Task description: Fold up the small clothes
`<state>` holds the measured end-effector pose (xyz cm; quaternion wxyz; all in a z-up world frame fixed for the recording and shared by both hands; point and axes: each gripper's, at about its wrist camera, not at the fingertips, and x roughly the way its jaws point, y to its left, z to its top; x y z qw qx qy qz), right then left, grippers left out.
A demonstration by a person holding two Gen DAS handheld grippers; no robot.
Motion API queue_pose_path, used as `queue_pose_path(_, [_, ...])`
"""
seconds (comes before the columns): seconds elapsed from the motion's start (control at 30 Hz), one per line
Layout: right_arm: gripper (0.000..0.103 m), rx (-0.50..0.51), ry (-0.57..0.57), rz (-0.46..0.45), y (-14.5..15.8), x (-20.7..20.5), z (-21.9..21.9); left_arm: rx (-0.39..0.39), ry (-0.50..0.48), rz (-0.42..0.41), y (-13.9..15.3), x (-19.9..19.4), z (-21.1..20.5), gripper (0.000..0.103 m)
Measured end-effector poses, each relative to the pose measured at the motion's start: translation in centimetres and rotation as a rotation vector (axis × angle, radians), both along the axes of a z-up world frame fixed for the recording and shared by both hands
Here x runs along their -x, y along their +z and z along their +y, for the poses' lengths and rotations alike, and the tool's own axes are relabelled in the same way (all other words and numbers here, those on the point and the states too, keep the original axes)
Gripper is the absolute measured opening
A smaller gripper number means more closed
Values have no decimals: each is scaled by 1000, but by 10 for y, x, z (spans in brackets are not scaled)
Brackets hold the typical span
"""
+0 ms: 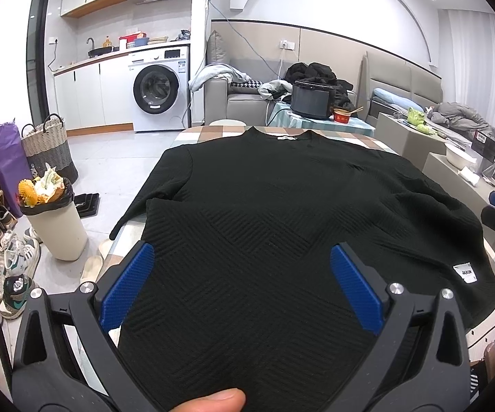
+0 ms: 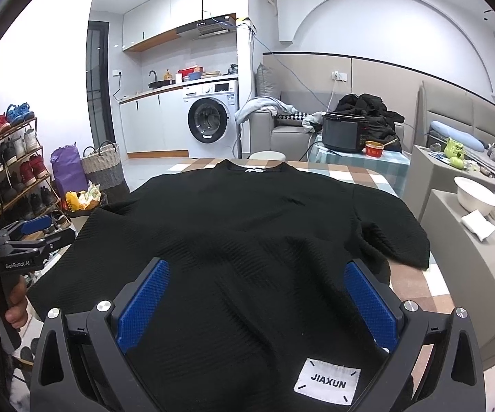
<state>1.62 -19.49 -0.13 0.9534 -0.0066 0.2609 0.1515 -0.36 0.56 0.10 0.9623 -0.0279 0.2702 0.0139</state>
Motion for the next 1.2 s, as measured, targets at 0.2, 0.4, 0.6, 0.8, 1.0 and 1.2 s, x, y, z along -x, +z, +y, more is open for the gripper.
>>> queue_pose_path(0.2, [103,-5,-7,1,1,-1,-1,2,3,3,1,0,-1,102])
queue_pose_path(0.4, [103,-4,-21,4,3,-2,-3,4,1,7,1,-1,-2,102])
queue_pose_path(0.6, [103,-2,-20,5,3,-3,-3,0,4,6,0,-2,-3,102])
queue_pose_path(0.8, [103,-5,-19,9,4,-6,-2,6,9,3,-1,-2,0,102])
queue_pose_path(1.0, [103,-44,-15,-13,5,-4,-6,5,10,5,-2,-1,-1,102])
queue_pose_path(1.2, [103,-47,-20,-15,8,-2,-10,1,8,-2,1,0,-3,102])
